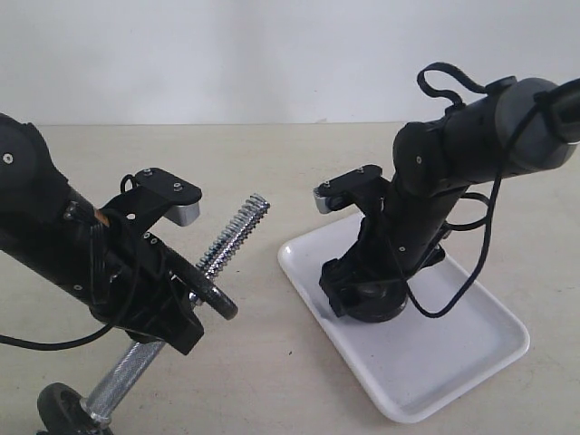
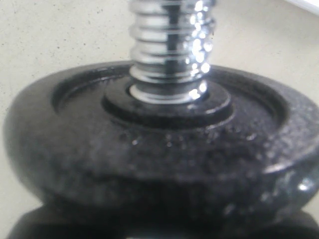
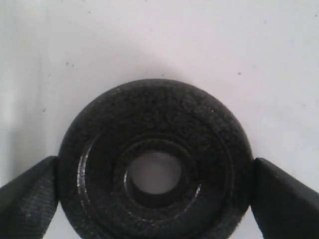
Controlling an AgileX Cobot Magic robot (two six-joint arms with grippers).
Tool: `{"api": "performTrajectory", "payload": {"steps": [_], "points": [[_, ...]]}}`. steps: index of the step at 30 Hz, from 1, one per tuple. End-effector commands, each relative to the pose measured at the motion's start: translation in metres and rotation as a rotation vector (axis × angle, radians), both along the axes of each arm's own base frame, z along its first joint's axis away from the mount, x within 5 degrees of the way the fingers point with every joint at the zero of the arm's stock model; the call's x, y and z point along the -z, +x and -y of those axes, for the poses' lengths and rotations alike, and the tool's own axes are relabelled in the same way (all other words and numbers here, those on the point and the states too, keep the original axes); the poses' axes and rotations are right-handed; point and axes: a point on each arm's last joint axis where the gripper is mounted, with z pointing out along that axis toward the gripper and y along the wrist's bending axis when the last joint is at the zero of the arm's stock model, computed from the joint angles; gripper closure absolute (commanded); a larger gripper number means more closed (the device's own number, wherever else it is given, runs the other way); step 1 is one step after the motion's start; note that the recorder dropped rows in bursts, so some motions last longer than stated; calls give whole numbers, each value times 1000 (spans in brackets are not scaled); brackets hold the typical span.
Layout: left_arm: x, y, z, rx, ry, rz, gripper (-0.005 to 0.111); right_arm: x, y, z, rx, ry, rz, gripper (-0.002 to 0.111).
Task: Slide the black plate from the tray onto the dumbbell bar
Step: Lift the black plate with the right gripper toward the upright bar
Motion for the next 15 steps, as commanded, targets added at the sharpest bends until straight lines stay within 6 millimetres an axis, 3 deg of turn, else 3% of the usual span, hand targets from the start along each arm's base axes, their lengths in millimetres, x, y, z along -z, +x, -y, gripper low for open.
{"api": "performTrajectory", "payload": {"steps": [1,8,15], "points": [[-21,5,5,-58,-91,84,102,-19,-13,5,28,9,-52,108],[-21,5,5,-58,-91,84,102,-60,-19,9,19,52,37,108],[-21,4,5,-48,-88,77,102,-68,-21,10,17,60,54,108]]}}
